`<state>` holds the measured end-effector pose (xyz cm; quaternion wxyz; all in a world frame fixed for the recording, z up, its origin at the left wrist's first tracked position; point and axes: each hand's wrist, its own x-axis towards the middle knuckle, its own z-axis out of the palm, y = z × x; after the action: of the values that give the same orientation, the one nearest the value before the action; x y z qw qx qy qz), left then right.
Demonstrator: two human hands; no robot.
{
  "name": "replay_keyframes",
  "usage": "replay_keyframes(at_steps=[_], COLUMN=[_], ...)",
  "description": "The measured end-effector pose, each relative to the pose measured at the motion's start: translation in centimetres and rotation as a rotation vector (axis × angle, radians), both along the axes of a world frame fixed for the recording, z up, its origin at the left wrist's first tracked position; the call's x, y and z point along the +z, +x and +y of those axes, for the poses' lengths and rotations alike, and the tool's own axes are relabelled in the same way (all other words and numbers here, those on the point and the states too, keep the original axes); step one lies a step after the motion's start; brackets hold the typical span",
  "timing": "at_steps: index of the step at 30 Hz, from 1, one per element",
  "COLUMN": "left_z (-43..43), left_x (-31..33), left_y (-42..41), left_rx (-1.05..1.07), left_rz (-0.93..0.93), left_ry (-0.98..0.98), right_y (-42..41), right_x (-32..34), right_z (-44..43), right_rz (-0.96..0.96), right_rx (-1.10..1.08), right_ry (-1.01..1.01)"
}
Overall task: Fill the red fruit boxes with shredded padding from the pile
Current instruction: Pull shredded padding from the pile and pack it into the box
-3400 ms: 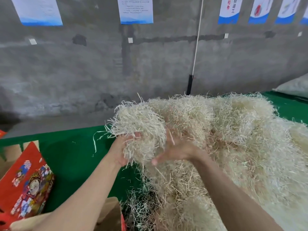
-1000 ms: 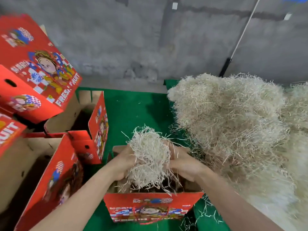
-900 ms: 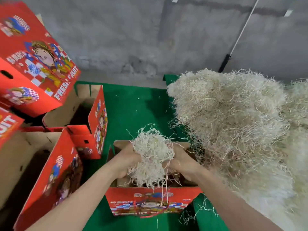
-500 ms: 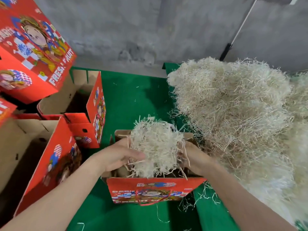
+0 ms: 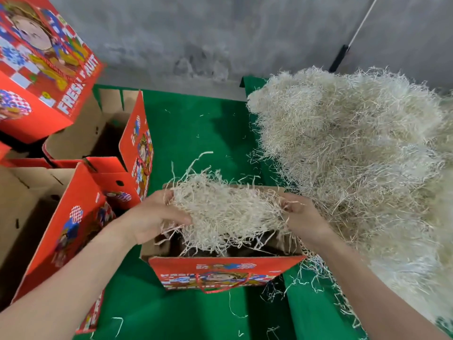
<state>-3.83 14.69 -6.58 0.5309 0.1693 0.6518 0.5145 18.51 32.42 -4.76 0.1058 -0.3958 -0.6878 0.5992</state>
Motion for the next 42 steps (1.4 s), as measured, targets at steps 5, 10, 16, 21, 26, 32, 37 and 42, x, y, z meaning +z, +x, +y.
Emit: replay_keyframes(at_steps=[5, 10, 16, 21, 26, 32, 37, 42], left_z=[1.6, 2.1, 0.1, 0.1, 1.1, 1.8, 0.0, -0.5], left_x=[0.7, 0.8, 0.4, 0.7, 0.7, 1.3, 0.5, 1.4], left_y=[1.8, 2.3, -0.1, -0.3, 1.7, 3.2, -0.4, 0.2], left_rx=[0.031, -0.027, 0.097, 0.17, -0.001, -0.152, 0.149, 0.016], left_rz=[-0.158, -0.16, -0.209, -0.273, 0.012, 0.272, 0.364, 0.199], left_ry=[0.058, 0.061, 0.043, 0.096, -0.043, -0.034, -0.18, -0.08], right_y=[-2.2, -3.6, -0.9, -0.5, -1.6, -4.1, -1.5, -1.4], right_x=[-0.4, -1.2, -0.1, 0.0, 0.6, -0.5, 0.0, 0.0], right_z=[-1.0, -2.4, -0.6, 0.0, -1.2, -3.1, -1.2, -1.4], right_rz=[-0.049, -0.127, -0.164, -0.122, -0.028, -0.11, -0.113, -0.103], right_rx=[0.224, 0.142, 0.048, -0.111, 0.08, 0.162, 0.078, 0.165], right_ry=[-0.287, -0.141, -0.158, -0.227, -0.391, -0.168, -0.21, -0.263])
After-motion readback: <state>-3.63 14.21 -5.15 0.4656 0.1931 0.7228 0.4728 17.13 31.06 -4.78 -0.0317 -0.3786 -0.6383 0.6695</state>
